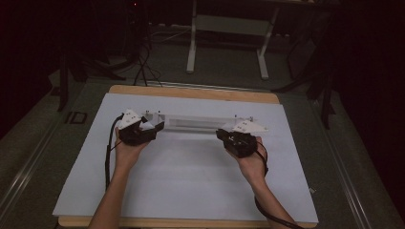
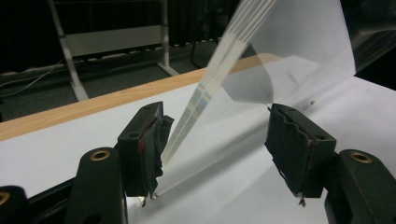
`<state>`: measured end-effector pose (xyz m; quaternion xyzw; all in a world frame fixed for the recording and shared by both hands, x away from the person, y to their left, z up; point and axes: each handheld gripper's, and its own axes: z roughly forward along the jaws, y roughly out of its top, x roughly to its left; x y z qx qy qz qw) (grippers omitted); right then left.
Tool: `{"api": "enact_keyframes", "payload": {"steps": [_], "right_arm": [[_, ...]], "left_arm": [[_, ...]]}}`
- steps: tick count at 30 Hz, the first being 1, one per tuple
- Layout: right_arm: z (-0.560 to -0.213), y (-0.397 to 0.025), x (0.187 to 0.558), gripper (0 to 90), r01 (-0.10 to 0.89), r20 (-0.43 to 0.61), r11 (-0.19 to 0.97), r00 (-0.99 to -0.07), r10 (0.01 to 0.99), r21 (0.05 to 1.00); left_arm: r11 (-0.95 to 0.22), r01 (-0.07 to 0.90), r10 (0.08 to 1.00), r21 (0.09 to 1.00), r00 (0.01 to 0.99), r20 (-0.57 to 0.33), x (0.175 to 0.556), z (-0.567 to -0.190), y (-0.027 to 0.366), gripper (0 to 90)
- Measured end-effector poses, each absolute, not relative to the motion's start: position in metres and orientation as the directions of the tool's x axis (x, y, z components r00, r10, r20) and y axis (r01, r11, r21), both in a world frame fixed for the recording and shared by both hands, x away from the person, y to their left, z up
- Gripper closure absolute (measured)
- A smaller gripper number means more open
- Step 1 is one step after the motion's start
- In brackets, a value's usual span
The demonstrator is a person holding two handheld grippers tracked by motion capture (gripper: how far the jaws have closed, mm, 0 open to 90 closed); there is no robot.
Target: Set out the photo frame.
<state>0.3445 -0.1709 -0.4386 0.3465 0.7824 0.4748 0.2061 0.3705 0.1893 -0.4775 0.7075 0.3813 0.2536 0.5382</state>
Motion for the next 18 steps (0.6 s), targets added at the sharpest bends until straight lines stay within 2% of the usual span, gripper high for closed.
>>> {"api": "enact_keyframes", "payload": {"steps": [4, 18], "right_arm": [[-0.450, -0.184, 0.352, 80.0, 0.380, 0.016, 0.303, -0.645, 0.764, 0.874], [-0.465, -0.218, 0.374, 66.0, 0.419, 0.003, 0.294, -0.579, 0.815, 0.859]], "left_arm": [[-0.158, 0.262, 0.829, 0.952, 0.559, -0.016, 0.373, -0.475, 0.187, 40.4], [-0.139, 0.272, 0.840, 0.952, 0.542, -0.032, 0.380, -0.473, 0.186, 40.6]]}}
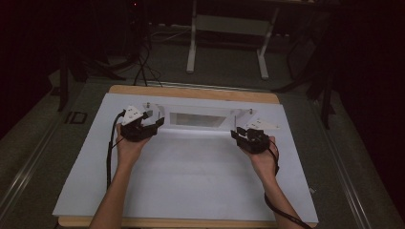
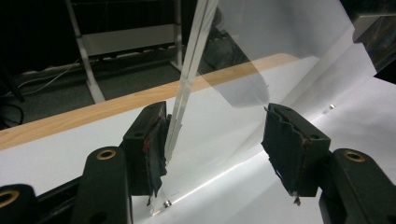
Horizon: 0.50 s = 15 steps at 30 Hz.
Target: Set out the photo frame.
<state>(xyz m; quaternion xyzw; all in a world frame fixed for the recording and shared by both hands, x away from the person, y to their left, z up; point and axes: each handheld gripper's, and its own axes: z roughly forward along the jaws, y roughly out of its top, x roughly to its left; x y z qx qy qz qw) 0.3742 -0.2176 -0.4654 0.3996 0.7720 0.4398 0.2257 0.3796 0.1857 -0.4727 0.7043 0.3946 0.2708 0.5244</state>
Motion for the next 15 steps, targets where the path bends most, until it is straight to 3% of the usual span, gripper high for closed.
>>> {"api": "enact_keyframes", "payload": {"steps": [15], "right_arm": [[-0.469, -0.234, 0.389, 50.9, 0.426, -0.037, 0.272, -0.484, 0.874, 0.863]], "left_arm": [[-0.090, 0.295, 0.836, 0.951, 0.542, -0.089, 0.389, -0.473, 0.188, 39.3]]}}
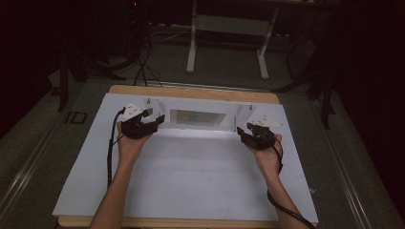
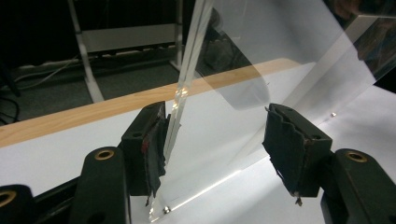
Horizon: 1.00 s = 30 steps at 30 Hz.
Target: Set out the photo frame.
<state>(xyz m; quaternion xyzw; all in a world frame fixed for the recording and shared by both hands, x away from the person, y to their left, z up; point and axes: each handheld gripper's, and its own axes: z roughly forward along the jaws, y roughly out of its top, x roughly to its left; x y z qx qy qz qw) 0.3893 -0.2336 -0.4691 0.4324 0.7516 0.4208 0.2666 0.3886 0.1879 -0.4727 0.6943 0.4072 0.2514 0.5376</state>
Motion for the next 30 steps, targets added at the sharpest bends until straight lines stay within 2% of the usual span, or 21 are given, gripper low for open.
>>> {"api": "enact_keyframes", "payload": {"steps": [10, 12, 17, 26, 30], "right_arm": [[-0.468, -0.230, 0.405, 46.7, 0.407, -0.033, 0.269, -0.501, 0.865, 0.873], [-0.467, -0.229, 0.405, 46.7, 0.400, -0.041, 0.273, -0.500, 0.865, 0.875], [-0.467, -0.228, 0.408, 46.4, 0.394, -0.029, 0.264, -0.511, 0.859, 0.880], [-0.470, -0.228, 0.420, 45.6, 0.394, 0.021, 0.214, -0.515, 0.857, 0.894], [-0.473, -0.224, 0.425, 43.8, 0.390, 0.019, 0.217, -0.519, 0.854, 0.895]], "left_arm": [[-0.023, 0.318, 0.775, 0.948, 0.605, -0.184, 0.400, -0.483, 0.195, 29.0], [-0.029, 0.323, 0.779, 0.946, 0.601, -0.181, 0.402, -0.484, 0.194, 29.0], [-0.108, 0.319, 0.796, 0.941, 0.595, -0.111, 0.407, -0.484, 0.185, 30.9], [-0.070, 0.283, 0.828, 0.956, 0.552, -0.103, 0.409, -0.487, 0.183, 34.2], [-0.089, 0.272, 0.840, 0.958, 0.538, -0.074, 0.411, -0.488, 0.181, 35.1]]}}
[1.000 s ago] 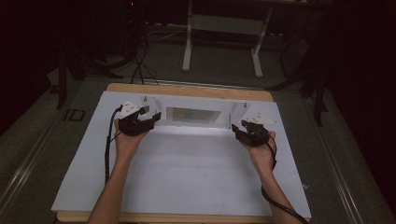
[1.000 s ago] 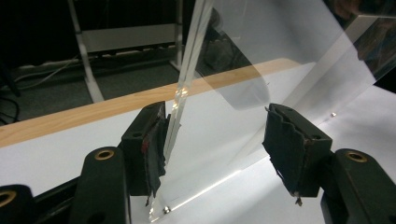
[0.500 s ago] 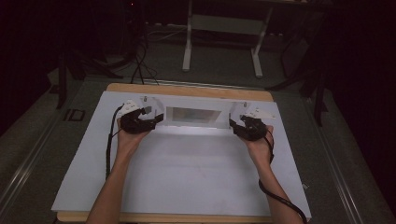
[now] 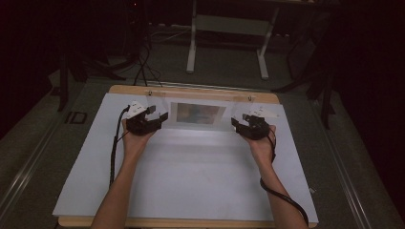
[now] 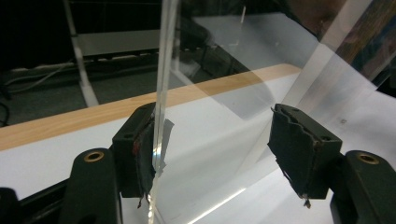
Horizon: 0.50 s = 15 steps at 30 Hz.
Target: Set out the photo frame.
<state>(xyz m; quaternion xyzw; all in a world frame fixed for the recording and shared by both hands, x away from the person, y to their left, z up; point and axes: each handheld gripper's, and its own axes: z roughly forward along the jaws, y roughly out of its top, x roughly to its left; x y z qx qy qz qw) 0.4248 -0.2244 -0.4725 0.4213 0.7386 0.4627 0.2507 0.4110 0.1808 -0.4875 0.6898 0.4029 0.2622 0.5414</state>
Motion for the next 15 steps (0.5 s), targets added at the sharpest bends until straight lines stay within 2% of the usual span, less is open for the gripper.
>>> {"api": "enact_keyframes", "payload": {"steps": [8, 15], "right_arm": [[-0.4753, -0.2225, 0.4325, 39.7, 0.363, 0.001, 0.235, -0.545, 0.838, 0.902], [-0.4767, -0.2203, 0.4336, 39.7, 0.362, 0.006, 0.219, -0.529, 0.849, 0.906]], "left_arm": [[-0.125, 0.257, 0.852, 0.958, 0.523, -0.029, 0.4131, -0.4877, 0.1774, 35.6], [-0.141, 0.242, 0.864, 0.960, 0.503, 0.000, 0.4145, -0.4885, 0.1737, 35.2]]}}
